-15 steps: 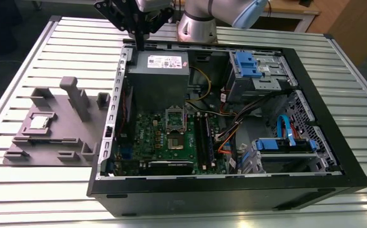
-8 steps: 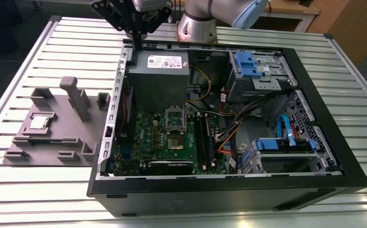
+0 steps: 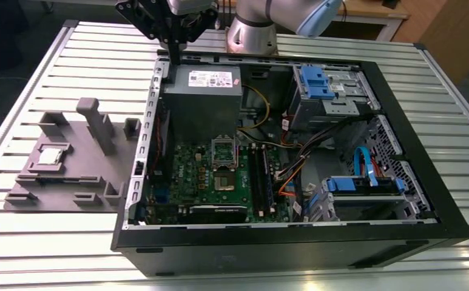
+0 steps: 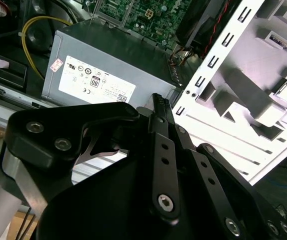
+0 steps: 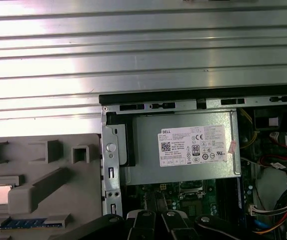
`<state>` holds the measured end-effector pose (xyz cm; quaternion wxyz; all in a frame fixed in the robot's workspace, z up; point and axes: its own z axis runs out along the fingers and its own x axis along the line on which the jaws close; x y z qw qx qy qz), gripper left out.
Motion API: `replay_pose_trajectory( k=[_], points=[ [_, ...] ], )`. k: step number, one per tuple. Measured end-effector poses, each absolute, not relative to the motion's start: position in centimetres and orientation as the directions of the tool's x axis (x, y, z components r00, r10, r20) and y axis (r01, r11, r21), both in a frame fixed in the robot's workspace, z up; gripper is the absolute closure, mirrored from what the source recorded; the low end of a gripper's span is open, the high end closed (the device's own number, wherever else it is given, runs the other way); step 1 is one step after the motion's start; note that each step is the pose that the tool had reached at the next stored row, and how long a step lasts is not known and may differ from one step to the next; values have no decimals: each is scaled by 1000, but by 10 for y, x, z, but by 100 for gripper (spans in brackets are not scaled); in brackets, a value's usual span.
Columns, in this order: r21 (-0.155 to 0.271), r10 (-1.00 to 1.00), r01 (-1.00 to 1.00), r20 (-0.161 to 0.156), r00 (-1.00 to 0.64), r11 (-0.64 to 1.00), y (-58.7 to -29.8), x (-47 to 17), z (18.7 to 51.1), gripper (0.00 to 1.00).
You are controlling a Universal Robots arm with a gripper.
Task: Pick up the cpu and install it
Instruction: 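Reach for the cpu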
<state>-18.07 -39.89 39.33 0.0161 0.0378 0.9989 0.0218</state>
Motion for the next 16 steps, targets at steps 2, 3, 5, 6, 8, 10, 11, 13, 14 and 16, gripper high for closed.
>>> replay_pose_trajectory(
  k=[2,3,5,6,8,10,11,13,14,16],
  points=[
    [45,76,75,-31,-997,996,-399,-181,393,90],
    [45,76,75,-31,-997,996,-399,-181,393,90],
    [45,76,75,-31,-997,996,-399,-182,393,90],
    [45,76,75,-31,-997,996,-399,-182,393,90],
    [45,76,75,-31,-997,996,-399,-183,393,90],
    [45,76,75,-31,-997,996,-399,-184,393,90],
    [45,76,75,-31,-997,996,-399,-185,393,90],
    [45,76,75,-31,-997,996,-399,-186,393,90],
    [45,76,75,-31,-997,996,-399,-187,393,90],
    [45,76,75,-31,-997,996,-399,-188,393,90]
  ],
)
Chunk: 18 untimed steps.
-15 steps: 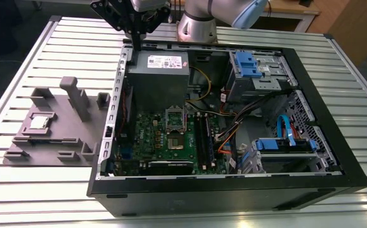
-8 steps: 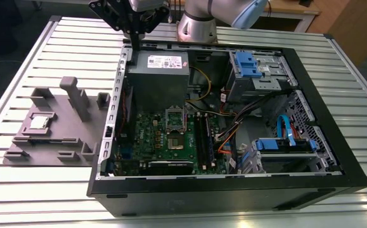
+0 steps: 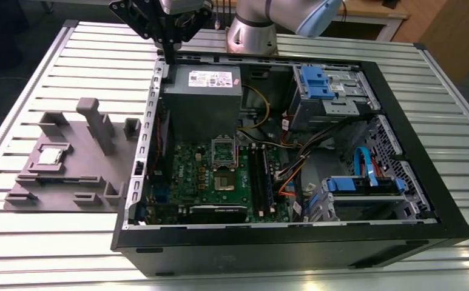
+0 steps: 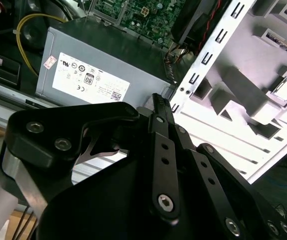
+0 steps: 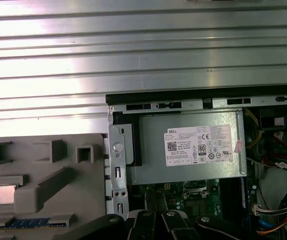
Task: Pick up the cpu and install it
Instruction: 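Reach for the cpu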
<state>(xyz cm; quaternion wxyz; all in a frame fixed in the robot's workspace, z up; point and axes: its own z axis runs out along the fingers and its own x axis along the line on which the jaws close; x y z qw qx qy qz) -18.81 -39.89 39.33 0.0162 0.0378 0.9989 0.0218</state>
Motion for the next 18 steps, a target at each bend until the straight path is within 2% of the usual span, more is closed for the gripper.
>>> replay_pose_trajectory(
  k=[18],
  points=[
    [45,75,74,-31,-997,996,-399,-198,393,90]
  ],
)
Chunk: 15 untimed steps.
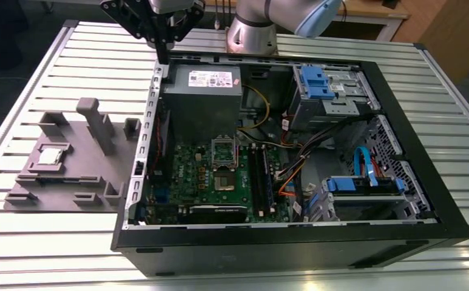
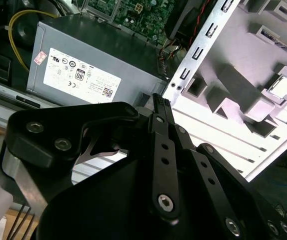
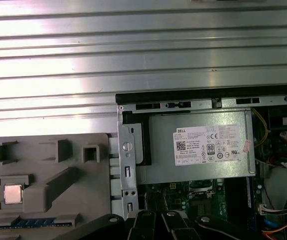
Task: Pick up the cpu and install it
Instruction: 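Reach for the cpu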
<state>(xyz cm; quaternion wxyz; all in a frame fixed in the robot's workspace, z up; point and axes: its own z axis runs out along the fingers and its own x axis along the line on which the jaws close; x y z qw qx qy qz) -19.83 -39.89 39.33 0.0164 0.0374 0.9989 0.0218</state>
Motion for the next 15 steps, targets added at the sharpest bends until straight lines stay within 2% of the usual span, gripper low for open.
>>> replay_pose_trajectory(
  k=[15],
  points=[
    [45,76,74,-31,-997,996,-399,-203,393,90]
  ],
)
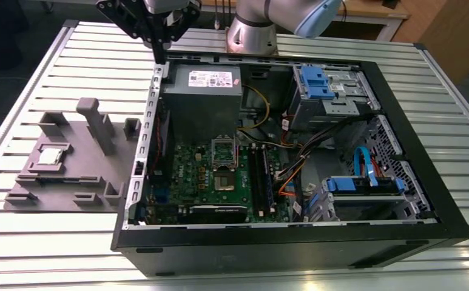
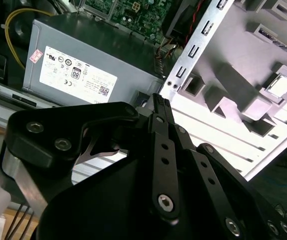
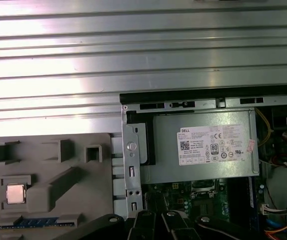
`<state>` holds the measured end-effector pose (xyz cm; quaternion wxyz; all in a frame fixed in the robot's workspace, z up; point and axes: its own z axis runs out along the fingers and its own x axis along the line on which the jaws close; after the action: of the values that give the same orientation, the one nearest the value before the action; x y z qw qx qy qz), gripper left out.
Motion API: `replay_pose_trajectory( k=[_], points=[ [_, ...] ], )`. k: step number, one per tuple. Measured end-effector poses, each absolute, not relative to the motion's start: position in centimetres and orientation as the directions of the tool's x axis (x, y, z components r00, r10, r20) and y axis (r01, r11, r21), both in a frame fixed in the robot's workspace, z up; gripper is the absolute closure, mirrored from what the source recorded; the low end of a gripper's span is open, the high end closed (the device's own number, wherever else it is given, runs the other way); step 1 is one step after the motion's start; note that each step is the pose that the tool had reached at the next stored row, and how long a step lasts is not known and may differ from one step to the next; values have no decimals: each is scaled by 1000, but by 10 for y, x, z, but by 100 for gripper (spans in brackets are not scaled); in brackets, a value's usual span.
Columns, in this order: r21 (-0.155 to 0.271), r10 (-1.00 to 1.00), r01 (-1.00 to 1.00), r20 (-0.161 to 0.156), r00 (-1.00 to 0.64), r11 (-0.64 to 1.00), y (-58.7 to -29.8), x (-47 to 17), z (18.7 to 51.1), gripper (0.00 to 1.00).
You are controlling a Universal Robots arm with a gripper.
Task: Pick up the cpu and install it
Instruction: 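Reach for the cpu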
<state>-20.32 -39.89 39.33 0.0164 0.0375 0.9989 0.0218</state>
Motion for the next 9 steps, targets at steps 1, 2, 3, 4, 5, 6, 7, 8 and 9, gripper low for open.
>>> replay_pose_trajectory(
  k=[1,2,3,4,5,6,7,8,9],
  points=[
    [45,76,74,-31,-997,996,-399,-204,393,90],
    [45,76,74,-31,-997,996,-399,-206,393,90],
    [45,76,74,-32,-997,996,-399,-207,393,90],
    [45,76,74,-32,-997,996,-399,-208,393,90],
    [45,76,74,-32,-997,996,-399,-209,393,90],
    [45,76,74,-32,-997,996,-399,-210,393,90],
    [45,76,74,-32,-997,996,-399,-211,393,90],
    [45,75,74,-32,-997,996,-399,-212,393,90],
    [45,76,74,-32,-997,996,-399,-213,393,90]
  ],
)
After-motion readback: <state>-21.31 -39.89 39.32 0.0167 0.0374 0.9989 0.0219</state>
